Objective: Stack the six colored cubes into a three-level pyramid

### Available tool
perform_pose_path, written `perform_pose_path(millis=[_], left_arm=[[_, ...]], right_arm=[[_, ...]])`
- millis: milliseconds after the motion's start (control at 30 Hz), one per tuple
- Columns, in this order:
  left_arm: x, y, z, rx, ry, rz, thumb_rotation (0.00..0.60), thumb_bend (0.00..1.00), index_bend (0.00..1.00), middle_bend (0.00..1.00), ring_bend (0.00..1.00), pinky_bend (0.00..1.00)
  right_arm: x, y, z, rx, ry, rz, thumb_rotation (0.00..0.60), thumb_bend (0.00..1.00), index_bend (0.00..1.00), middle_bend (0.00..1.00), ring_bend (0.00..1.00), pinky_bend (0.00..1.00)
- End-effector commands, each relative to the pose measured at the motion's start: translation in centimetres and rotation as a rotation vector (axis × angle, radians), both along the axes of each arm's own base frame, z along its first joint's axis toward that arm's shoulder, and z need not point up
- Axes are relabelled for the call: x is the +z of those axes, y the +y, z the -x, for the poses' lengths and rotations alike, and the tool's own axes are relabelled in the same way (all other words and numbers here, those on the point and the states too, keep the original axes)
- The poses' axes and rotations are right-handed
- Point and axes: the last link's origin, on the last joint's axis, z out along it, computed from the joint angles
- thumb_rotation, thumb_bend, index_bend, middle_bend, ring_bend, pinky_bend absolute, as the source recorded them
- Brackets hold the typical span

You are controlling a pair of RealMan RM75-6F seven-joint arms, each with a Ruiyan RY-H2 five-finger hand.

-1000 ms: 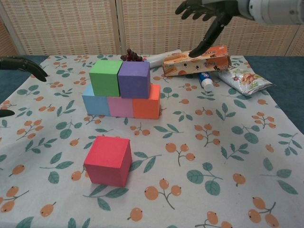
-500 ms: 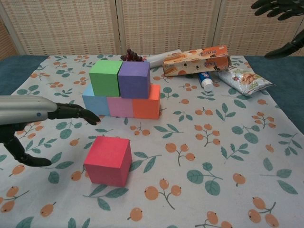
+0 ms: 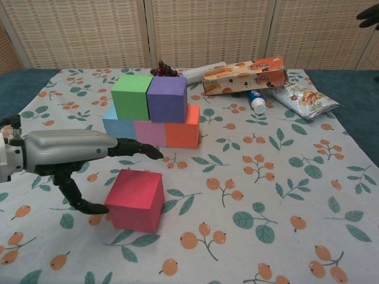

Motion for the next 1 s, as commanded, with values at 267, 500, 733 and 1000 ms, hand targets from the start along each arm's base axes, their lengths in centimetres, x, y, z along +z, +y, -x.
perform_pose_path(millis=[267, 500, 733, 1000], left_arm=[[-1.3, 0.0, 0.3, 0.037, 0.002, 0.003, 0.600, 0.28, 0.11, 0.15, 0.12, 0.21], [-2.0, 0.0, 0.3, 0.041, -0.031, -0.021, 0.600, 0.28, 0.30, 0.33, 0.31, 0.41], [-1.5, 0.3, 0.0, 0.042, -0.088, -0.052, 0.600, 0.28, 0.40, 0.49, 0.45, 0.54], [7.1, 3.8, -3.3, 0.020, -0.211, -0.125, 0.600, 0.28, 0.39, 0.47, 0.43, 0.51]], right_arm=[[0.4, 0.1, 0.9, -0.013, -0.008, 0.007, 0.600, 0.07, 0.00, 0.04, 0.00, 0.00], [0.4, 0.2, 1.1, -0.017, -0.021, 0.012, 0.600, 0.07, 0.00, 0.04, 0.00, 0.00], [0.6, 0.3, 1.3, -0.024, -0.022, 0.015, 0.600, 0.07, 0.00, 0.04, 0.00, 0.00], [1.1, 0.8, 1.2, -0.024, -0.035, 0.030, 0.600, 0.07, 0.00, 0.04, 0.00, 0.00]])
